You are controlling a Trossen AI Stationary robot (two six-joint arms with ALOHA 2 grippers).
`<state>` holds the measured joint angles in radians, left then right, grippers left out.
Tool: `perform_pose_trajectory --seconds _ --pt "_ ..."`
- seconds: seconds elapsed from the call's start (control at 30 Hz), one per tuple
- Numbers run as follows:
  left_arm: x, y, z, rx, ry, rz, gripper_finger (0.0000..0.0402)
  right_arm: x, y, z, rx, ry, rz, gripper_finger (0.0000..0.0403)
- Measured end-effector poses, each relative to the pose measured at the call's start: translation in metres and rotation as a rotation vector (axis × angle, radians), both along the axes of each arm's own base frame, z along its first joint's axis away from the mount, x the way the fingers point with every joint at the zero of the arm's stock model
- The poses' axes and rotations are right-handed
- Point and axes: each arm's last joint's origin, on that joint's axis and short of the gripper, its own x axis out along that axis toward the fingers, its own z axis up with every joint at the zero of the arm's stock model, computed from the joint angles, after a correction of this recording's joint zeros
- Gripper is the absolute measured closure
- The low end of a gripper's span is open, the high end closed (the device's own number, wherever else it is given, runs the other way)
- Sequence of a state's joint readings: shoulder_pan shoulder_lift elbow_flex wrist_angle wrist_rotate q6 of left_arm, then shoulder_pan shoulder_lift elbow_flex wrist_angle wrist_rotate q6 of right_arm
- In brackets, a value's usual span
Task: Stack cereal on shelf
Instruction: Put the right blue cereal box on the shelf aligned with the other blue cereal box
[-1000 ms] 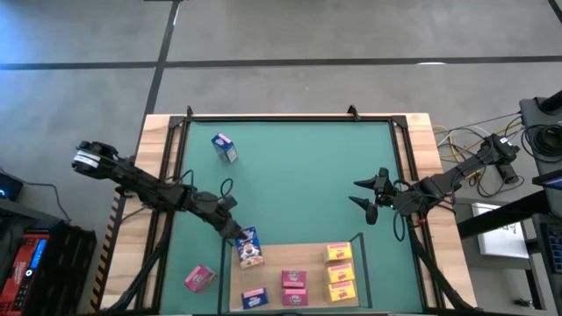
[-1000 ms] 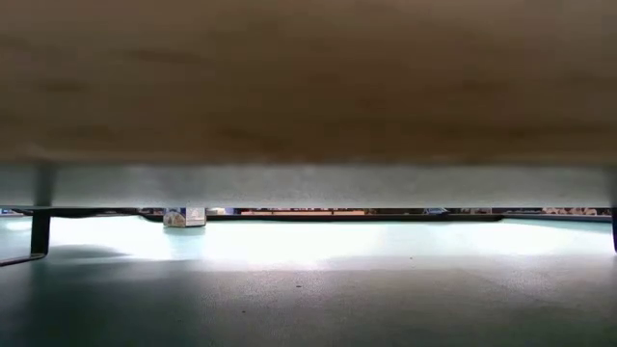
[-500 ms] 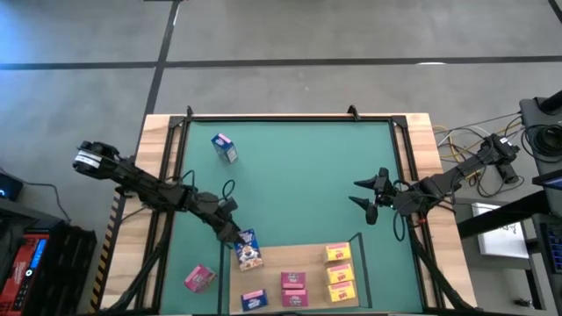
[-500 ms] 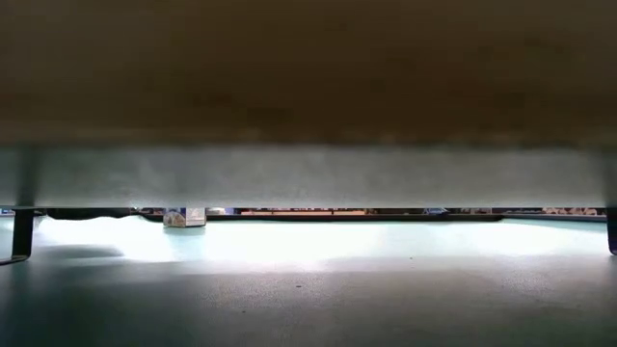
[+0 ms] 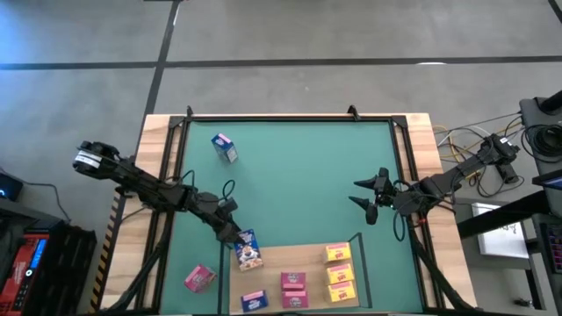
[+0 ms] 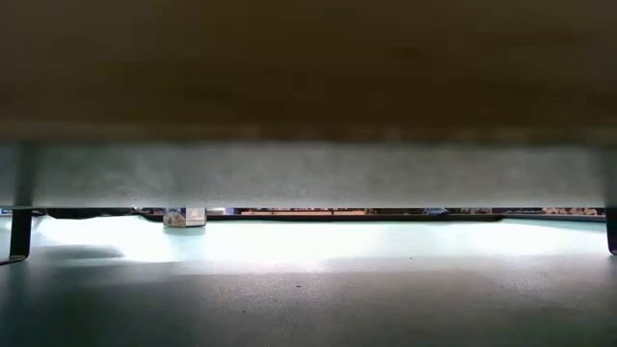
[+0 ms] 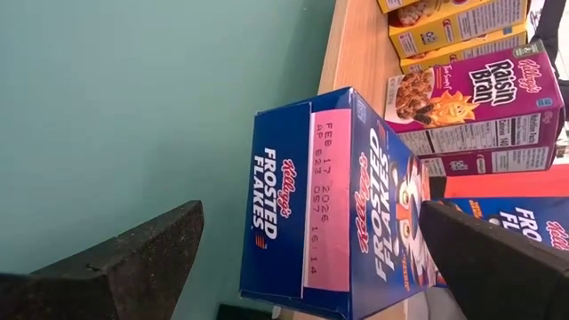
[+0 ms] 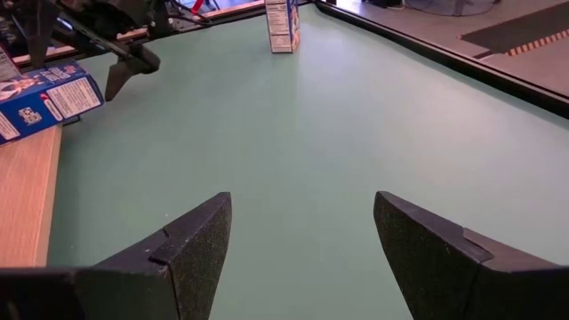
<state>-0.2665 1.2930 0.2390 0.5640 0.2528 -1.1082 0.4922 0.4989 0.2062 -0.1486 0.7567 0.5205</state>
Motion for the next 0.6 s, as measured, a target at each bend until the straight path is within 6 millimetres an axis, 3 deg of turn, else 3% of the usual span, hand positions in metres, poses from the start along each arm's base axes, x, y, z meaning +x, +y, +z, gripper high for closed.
perform_pose_trajectory --seconds 0.6 --pt "0.0006 0.0001 -0.0002 0.015 0.012 0.002 0.0002 0.0000 0.0000 0.0000 0.000 0.000 0.000 0.0138"
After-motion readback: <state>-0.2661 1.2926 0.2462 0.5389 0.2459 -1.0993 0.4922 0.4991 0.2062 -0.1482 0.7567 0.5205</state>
